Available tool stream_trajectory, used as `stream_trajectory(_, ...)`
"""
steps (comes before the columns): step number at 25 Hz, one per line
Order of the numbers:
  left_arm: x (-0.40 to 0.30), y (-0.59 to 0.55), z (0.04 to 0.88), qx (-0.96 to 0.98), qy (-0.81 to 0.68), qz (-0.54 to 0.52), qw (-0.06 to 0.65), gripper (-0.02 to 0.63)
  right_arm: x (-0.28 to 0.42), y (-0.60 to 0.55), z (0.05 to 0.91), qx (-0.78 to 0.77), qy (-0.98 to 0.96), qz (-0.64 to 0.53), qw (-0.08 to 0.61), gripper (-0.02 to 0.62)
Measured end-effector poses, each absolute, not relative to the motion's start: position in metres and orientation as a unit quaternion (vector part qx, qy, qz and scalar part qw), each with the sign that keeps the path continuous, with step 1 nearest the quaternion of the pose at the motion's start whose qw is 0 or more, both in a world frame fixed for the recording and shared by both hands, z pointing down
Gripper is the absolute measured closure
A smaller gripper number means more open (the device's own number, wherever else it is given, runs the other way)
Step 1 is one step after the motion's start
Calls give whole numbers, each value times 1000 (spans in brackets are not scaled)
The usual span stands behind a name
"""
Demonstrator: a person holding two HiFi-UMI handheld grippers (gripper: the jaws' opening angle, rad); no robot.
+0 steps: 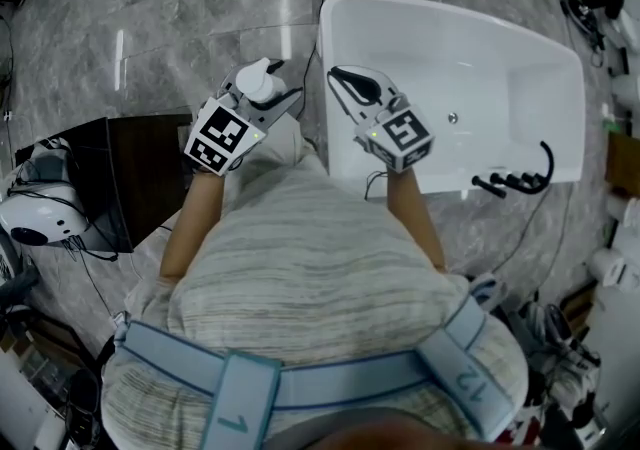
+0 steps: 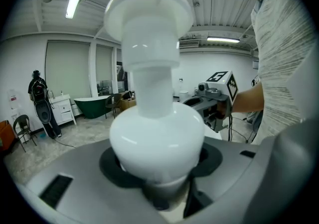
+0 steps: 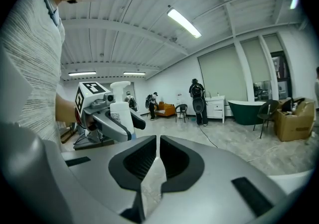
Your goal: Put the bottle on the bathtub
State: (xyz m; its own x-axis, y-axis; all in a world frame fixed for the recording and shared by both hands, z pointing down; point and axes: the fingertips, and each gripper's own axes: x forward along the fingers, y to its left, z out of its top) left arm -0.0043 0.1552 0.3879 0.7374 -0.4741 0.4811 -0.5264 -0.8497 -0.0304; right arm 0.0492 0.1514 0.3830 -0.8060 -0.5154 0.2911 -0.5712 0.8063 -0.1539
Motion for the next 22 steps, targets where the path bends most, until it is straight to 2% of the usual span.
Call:
stream_trajectory(12, -9, 147, 402, 925, -268, 258, 71, 382, 51, 134, 386, 289, -943, 134, 93, 592)
stream_trajectory(21, -10, 111, 411, 934, -239, 258, 68, 382, 29, 113, 383, 257, -952, 122, 114, 589)
stream_trajectory(22, -12, 105, 413, 935, -234, 257, 68, 382, 23, 109, 379, 248, -954, 122, 114, 574)
